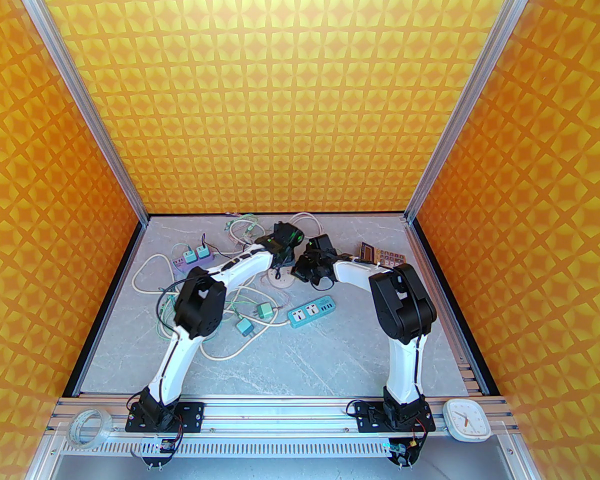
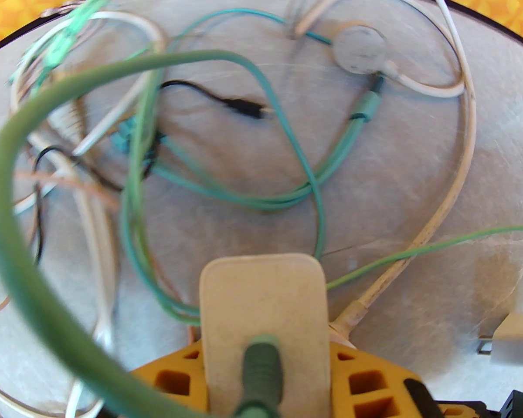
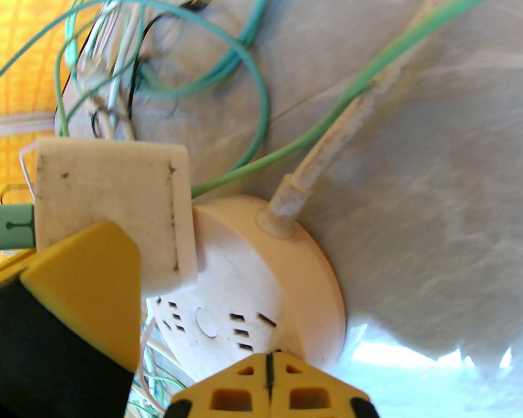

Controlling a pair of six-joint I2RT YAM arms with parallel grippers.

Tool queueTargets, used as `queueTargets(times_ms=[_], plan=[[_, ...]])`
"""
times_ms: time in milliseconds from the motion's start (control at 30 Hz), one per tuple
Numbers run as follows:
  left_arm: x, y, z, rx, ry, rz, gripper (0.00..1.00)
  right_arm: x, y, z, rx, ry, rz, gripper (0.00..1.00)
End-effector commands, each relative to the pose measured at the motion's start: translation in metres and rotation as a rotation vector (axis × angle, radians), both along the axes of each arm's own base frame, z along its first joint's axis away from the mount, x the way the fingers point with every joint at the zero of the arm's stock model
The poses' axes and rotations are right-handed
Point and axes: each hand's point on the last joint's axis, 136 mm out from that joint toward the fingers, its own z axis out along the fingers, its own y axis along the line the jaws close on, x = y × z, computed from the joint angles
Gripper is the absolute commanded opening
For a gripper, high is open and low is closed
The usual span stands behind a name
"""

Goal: Pull the plug off the socket

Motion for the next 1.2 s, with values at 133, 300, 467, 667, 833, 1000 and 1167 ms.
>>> queueTargets(times_ms=[133, 300, 467, 667, 833, 1000, 1167], plan=[[-0.045, -0.047, -0.019, 0.088, 0.062, -0.141, 0.12, -0.068, -0.03, -0.096, -0.247, 0.31, -0.036, 0.0], [-0.05, -0.051, -0.025, 0.052, 0.127, -0.13, 0.12, -0.057, -0.008, -0.056, -0.103, 0.214, -0.006, 0.0], [-0.062, -0.048, -0.029, 0.018, 0.158, -0.111, 0.12, -0.04, 0.009, -0.002, 0.065, 0.064, -0.033, 0.0], [-0.063, -0.046, -0.034, 0.023, 0.17, -0.102, 0.11, -0.027, 0.027, 0.03, 0.282, -0.004, -0.103, 0.0], [-0.062, -0.047, -0.035, 0.026, 0.173, -0.101, 0.11, -0.025, 0.031, 0.035, 0.363, -0.018, -0.121, 0.0], [-0.062, -0.047, -0.035, 0.024, 0.173, -0.099, 0.11, -0.025, 0.029, 0.026, 0.309, 0.013, -0.133, 0.0], [-0.062, -0.05, -0.032, 0.022, 0.173, -0.108, 0.11, -0.035, 0.016, -0.022, 0.166, 0.113, -0.144, 0.0]])
